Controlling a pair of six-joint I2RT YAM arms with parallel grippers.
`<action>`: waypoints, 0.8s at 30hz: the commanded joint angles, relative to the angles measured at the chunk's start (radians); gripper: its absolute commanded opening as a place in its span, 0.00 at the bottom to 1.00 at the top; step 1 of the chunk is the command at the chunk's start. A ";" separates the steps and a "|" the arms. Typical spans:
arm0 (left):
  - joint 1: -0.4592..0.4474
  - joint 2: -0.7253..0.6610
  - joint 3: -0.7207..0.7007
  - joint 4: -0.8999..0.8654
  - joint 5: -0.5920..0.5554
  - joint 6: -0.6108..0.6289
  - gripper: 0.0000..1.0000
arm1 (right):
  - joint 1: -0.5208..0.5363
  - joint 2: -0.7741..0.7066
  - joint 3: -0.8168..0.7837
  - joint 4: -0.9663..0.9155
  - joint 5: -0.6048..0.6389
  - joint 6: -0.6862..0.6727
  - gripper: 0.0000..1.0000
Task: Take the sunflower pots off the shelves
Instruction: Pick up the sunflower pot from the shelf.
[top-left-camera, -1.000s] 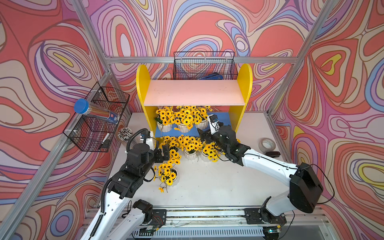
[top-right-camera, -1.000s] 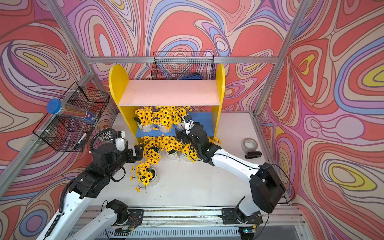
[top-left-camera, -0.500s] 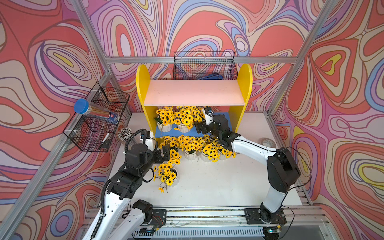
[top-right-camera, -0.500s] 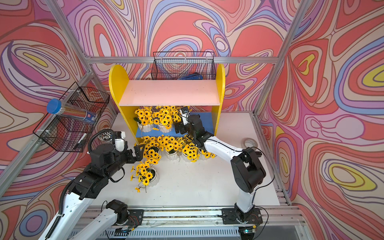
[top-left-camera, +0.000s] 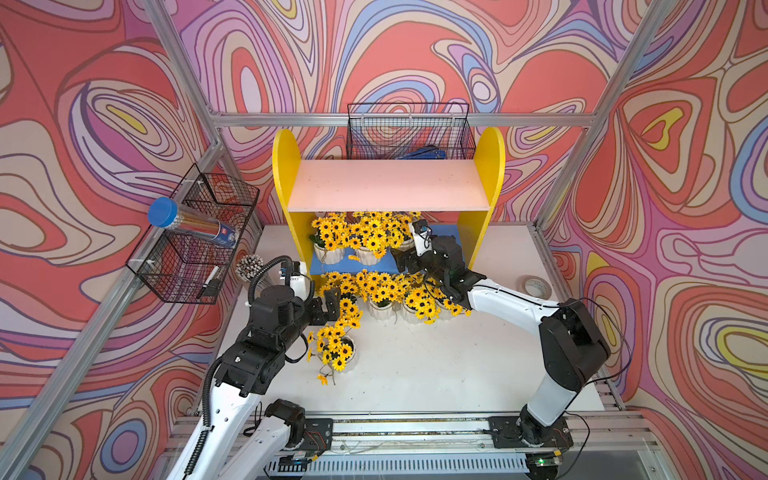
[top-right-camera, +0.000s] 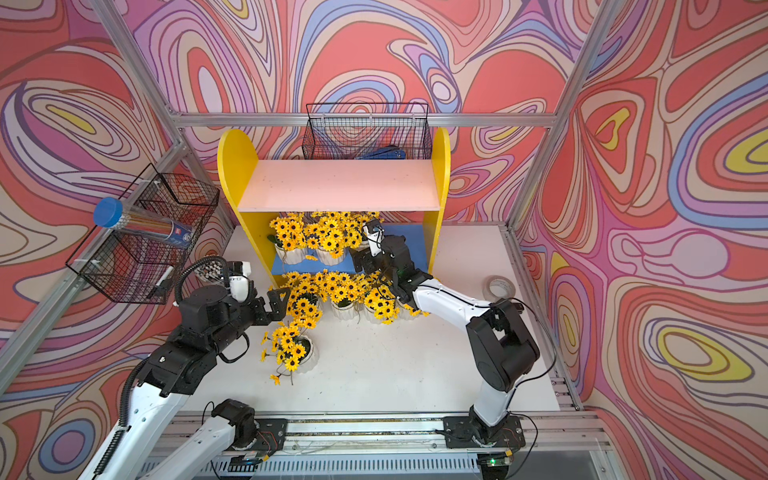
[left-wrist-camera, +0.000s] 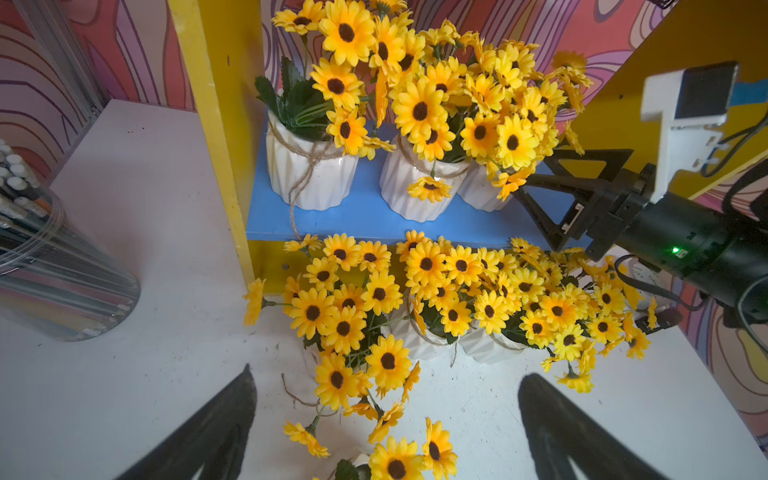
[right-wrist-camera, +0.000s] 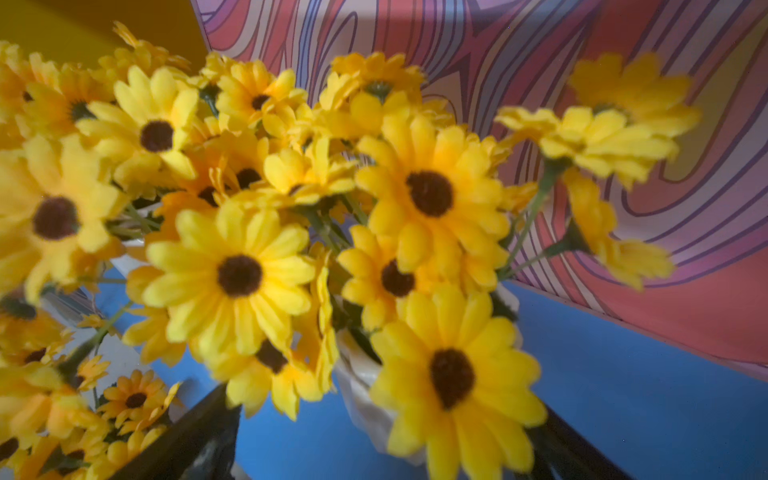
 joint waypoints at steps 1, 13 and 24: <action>0.011 0.004 -0.007 0.021 0.022 -0.005 1.00 | -0.008 -0.005 -0.027 -0.003 -0.003 -0.006 0.98; 0.018 0.011 -0.010 0.023 0.033 -0.007 1.00 | -0.042 0.138 0.064 0.080 -0.041 0.031 0.98; 0.025 0.010 -0.012 0.026 0.039 -0.009 1.00 | -0.046 0.175 0.078 0.147 -0.023 0.018 0.98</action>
